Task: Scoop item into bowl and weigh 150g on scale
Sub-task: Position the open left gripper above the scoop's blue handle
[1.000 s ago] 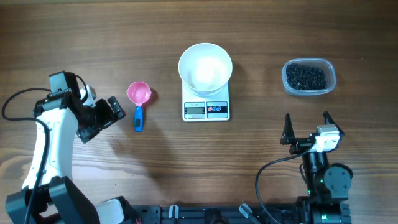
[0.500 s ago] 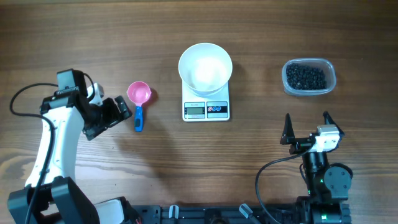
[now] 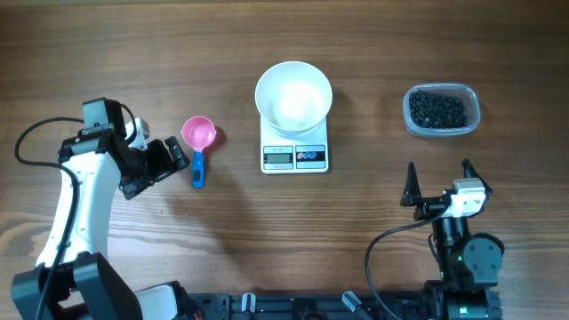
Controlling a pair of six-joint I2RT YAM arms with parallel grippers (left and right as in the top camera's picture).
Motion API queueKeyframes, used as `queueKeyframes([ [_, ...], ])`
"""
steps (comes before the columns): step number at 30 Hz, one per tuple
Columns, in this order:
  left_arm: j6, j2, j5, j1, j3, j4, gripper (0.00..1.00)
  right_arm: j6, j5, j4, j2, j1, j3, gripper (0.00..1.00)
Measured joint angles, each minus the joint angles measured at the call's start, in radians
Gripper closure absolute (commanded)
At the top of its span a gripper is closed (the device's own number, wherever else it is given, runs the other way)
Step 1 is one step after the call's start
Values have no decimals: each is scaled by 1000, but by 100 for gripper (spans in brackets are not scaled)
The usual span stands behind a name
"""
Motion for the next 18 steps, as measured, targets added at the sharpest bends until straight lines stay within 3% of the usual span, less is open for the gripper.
queueKeyframes([
  [18,0,0,0,0,0,14,0,0,0,0,0,0,0,0],
])
